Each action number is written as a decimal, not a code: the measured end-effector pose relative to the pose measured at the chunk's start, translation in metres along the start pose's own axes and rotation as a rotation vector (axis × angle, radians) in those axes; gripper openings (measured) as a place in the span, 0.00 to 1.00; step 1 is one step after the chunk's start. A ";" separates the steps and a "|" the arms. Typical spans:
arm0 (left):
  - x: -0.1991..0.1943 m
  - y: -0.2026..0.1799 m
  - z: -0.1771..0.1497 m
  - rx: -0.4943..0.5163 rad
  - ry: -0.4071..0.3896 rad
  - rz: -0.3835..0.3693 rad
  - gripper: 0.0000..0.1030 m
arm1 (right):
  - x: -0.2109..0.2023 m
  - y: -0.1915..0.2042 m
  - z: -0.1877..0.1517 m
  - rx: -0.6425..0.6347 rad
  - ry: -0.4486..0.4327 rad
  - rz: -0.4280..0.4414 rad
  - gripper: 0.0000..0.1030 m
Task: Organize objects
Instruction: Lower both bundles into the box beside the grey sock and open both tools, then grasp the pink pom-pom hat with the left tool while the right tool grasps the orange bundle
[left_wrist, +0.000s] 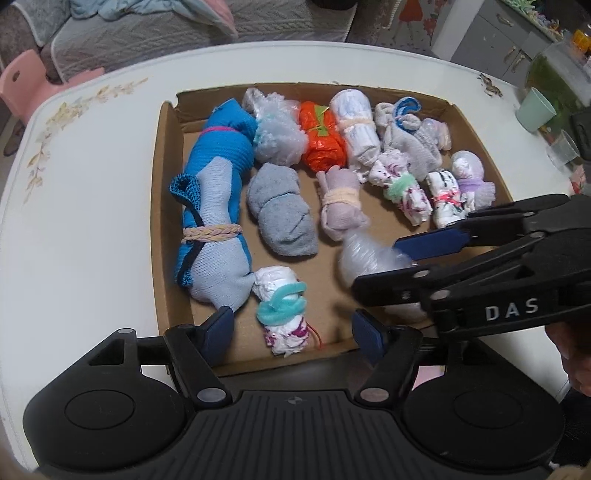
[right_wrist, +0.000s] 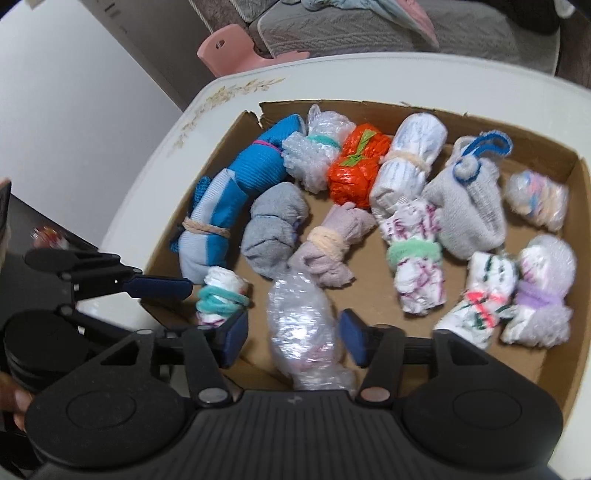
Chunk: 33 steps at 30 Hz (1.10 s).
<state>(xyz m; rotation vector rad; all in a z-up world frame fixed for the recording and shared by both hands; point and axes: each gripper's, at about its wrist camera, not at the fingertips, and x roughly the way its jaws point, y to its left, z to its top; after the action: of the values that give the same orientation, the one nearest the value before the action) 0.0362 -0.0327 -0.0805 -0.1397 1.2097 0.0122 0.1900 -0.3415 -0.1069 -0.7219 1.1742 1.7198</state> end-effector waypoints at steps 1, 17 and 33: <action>-0.001 -0.002 0.000 0.011 -0.004 0.004 0.73 | 0.000 0.001 0.000 0.003 0.004 0.013 0.53; -0.021 -0.007 -0.015 -0.002 -0.019 -0.017 0.82 | -0.029 0.012 -0.012 -0.090 -0.047 -0.084 0.59; -0.051 -0.015 -0.052 -0.033 -0.077 -0.038 0.98 | -0.068 0.044 -0.085 -0.184 -0.093 -0.162 0.76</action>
<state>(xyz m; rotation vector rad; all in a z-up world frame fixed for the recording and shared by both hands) -0.0291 -0.0505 -0.0496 -0.1897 1.1302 0.0040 0.1769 -0.4499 -0.0648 -0.8159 0.8780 1.7191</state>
